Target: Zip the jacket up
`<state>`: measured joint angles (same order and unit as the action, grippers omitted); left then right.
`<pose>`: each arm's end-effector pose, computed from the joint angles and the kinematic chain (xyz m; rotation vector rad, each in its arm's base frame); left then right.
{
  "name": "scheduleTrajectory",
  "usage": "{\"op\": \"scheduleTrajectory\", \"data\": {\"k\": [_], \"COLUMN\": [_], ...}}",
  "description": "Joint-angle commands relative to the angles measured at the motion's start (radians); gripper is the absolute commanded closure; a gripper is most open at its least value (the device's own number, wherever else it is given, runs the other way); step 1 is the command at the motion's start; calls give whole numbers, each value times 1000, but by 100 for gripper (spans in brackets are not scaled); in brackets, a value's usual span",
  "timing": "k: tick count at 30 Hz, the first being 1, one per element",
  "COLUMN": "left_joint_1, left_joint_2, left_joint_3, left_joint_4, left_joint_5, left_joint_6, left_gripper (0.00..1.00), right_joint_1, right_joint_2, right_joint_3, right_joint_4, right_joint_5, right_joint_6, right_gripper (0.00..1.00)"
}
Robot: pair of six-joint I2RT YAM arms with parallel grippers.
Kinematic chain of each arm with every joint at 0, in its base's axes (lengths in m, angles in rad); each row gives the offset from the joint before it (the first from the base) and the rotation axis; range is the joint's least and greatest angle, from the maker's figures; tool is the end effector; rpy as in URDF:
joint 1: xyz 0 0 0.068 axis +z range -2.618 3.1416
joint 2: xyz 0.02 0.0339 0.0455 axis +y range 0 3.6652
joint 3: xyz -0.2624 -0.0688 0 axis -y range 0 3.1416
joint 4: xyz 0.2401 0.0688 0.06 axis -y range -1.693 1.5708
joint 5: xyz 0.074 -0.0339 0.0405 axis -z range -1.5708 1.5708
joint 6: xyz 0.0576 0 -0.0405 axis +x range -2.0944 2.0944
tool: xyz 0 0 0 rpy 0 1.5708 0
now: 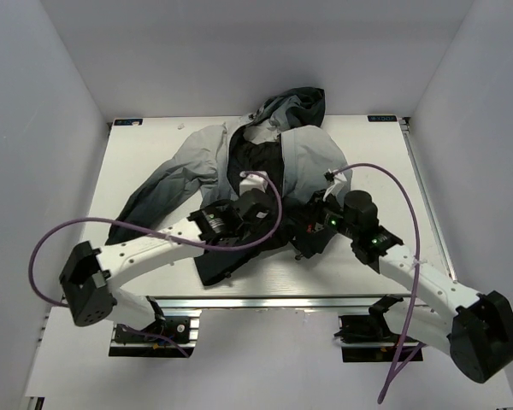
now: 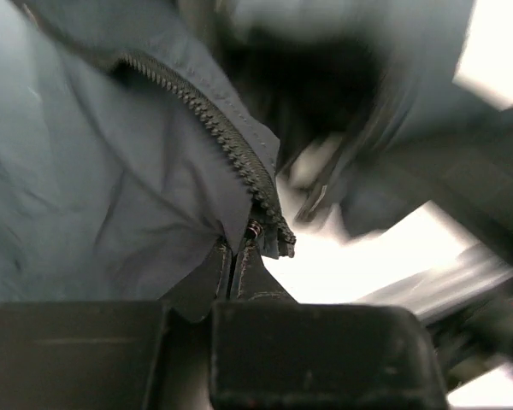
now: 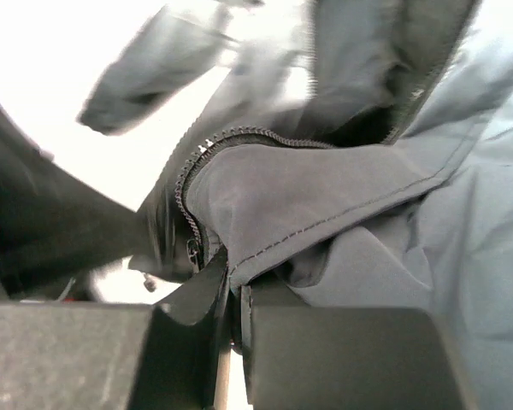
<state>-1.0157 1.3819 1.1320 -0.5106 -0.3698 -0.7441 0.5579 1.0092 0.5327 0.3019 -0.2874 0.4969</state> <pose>0.1815 -0.2531 0.2820 0.1291 2.3138 -0.4882 0.2021 0.1454 0.2563 -0.2791 1.8303 1.0060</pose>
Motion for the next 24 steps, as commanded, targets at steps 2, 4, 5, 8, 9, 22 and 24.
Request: {"op": "scheduleTrajectory", "data": {"k": [2,4,5,8,9,22,24], "left_joint_1": [3,3,3,5,5,5,5], "left_joint_2": [31,19,11,-17,-20,-70,-73], "left_joint_3": [-81,-122,-165,-228,-256,-333,-322], "left_joint_4": [-155,-178,-215,-278,-287,-210,-226], "left_joint_5": [216,340,357,368,370,437,442], "left_joint_6": [18,29,26,-4,-9,5,20], "left_gripper": [100,100,100,100,100,100,63], "right_joint_1": [5,5,5,7,10,227,227], "right_joint_2": [87,139,150,163,166,157,172], "right_joint_3": [199,278,283,211,190,200,201], "right_joint_4": [-240,-390,-418,-477,-498,-620,-616], "right_joint_5": [194,272,280,254,245,264,281], "right_joint_6": [-118,-129,-132,-118,-113,-163,-149], "right_gripper": [100,100,100,100,100,100,100]}}
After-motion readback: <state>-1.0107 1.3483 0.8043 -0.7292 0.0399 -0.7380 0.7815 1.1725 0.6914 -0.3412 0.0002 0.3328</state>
